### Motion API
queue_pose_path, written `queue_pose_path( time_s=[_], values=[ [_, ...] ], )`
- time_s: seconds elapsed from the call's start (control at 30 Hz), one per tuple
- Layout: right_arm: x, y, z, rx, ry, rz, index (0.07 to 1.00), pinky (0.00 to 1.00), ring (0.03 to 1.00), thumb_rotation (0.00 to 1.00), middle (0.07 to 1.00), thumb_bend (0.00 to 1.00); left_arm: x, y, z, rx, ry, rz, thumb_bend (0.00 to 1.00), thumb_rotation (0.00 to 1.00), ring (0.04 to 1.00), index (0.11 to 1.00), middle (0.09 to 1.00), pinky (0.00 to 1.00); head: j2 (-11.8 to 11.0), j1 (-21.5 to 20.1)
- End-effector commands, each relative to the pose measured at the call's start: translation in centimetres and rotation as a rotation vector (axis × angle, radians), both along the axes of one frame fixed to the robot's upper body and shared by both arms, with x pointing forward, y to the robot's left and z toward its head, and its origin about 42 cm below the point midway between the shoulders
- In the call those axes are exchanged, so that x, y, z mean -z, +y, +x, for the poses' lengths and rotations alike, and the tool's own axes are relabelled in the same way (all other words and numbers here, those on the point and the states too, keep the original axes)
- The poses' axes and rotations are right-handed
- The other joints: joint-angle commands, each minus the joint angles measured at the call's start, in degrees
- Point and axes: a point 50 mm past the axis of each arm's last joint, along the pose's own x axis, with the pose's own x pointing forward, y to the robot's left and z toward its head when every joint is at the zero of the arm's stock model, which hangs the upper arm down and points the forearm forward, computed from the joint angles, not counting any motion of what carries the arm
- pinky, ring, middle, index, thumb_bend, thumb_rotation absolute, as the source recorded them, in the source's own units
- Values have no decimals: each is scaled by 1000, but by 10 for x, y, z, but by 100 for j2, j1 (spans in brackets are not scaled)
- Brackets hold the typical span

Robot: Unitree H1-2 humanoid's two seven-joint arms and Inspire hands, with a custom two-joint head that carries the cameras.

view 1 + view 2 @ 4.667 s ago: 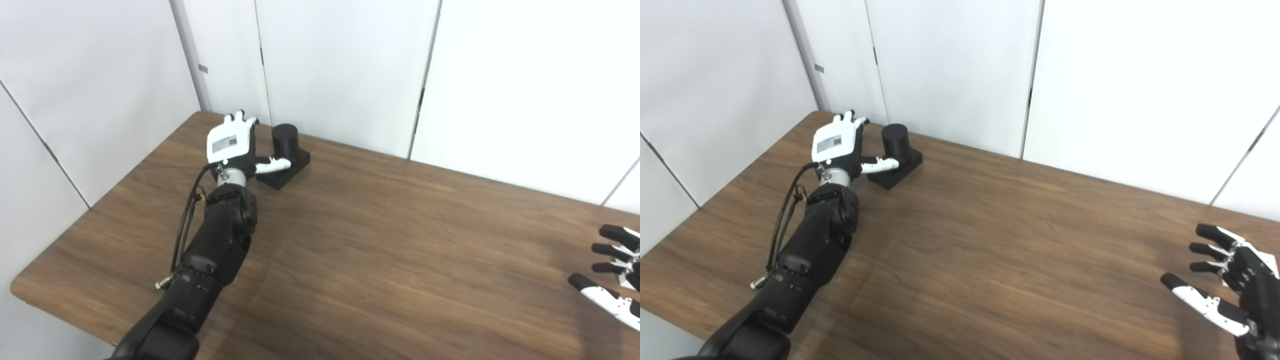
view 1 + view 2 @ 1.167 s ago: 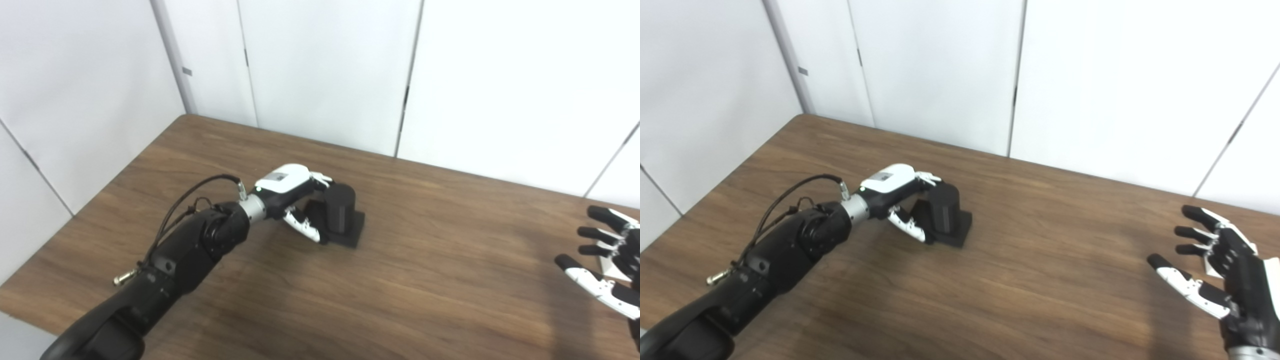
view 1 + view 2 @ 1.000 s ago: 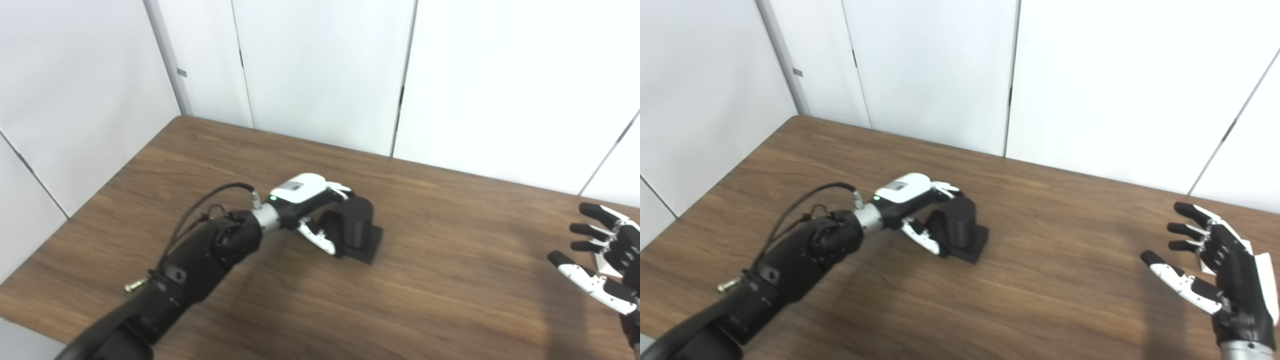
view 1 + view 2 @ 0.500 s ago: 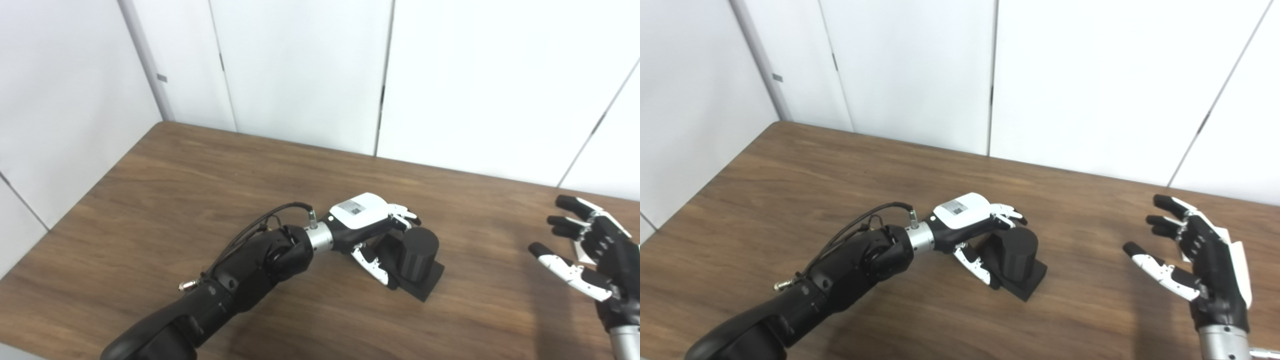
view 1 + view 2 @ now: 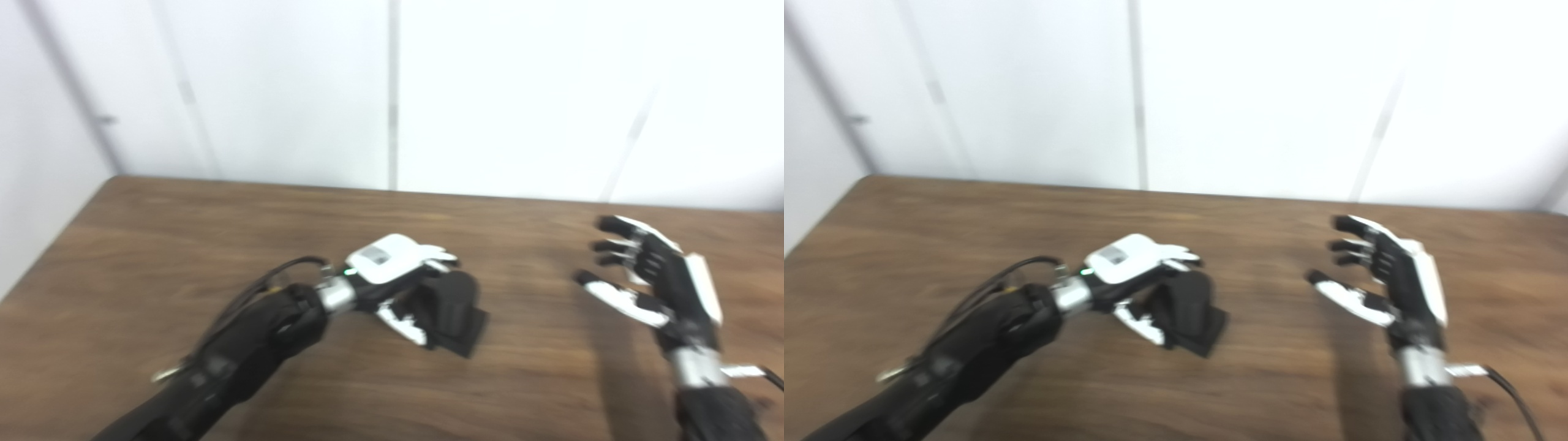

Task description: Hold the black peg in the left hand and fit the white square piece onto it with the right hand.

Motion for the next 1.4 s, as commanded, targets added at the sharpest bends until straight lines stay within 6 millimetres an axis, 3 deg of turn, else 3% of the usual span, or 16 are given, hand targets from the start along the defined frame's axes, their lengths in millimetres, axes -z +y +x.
queue_pose_path(
  time_s=[0.0,0.17,0.27,0.43,0.47,0.5,0.67,0.8,0.93,1.1,1.23,1.37],
  values=[
    [-34,-3,9,-27,-115,-45,736,601,685,234,783,660,32,27,-17,30,61,217,522,74,881,493,879,777,-41,-376],
    [-53,-12,16,-31,-132,-158,767,600,713,229,810,661,30,40,-18,18,63,248,523,71,881,493,876,794,-147,-859],
    [-67,-22,21,-13,-126,-288,787,659,750,272,834,683,31,46,-19,14,67,265,523,71,888,494,882,801,-232,-1101],
    [-106,-46,26,56,-100,-628,801,625,750,239,819,737,33,57,-20,5,67,274,523,69,890,493,885,805,-425,-1514],
    [-112,-49,27,69,-97,-684,795,616,743,225,808,744,34,60,-20,4,66,273,614,83,888,514,885,803,-482,-1631],
    [-117,-51,28,78,-95,-725,785,591,726,193,792,754,35,62,-21,3,65,274,859,121,884,573,883,797,-512,-1696],
    [-140,-62,33,72,-28,-949,801,621,787,128,832,801,36,68,-22,-3,78,273,979,115,878,604,883,792,-617,-1890],
    [-155,-69,42,80,89,-1056,837,721,861,185,896,830,35,71,-23,-4,84,258,993,92,867,604,875,786,-668,-2001],
    [-163,-76,55,85,195,-1114,859,822,919,212,940,810,33,72,-25,-7,97,212,999,51,853,597,865,773,-720,-2046],
    [-169,-83,75,38,347,-1104,904,974,989,210,987,860,31,74,-26,-6,98,199,1000,38,843,595,858,750,-756,-2090],
    [-166,-88,91,6,421,-1085,909,990,987,241,982,903,30,73,-27,-3,103,197,999,38,843,597,857,747,-778,-2087],
    [-160,-89,105,-1,441,-1097,898,993,983,206,971,914,30,73,-27,-2,102,201,1000,38,844,599,854,748,-778,-2072]
  ],
)
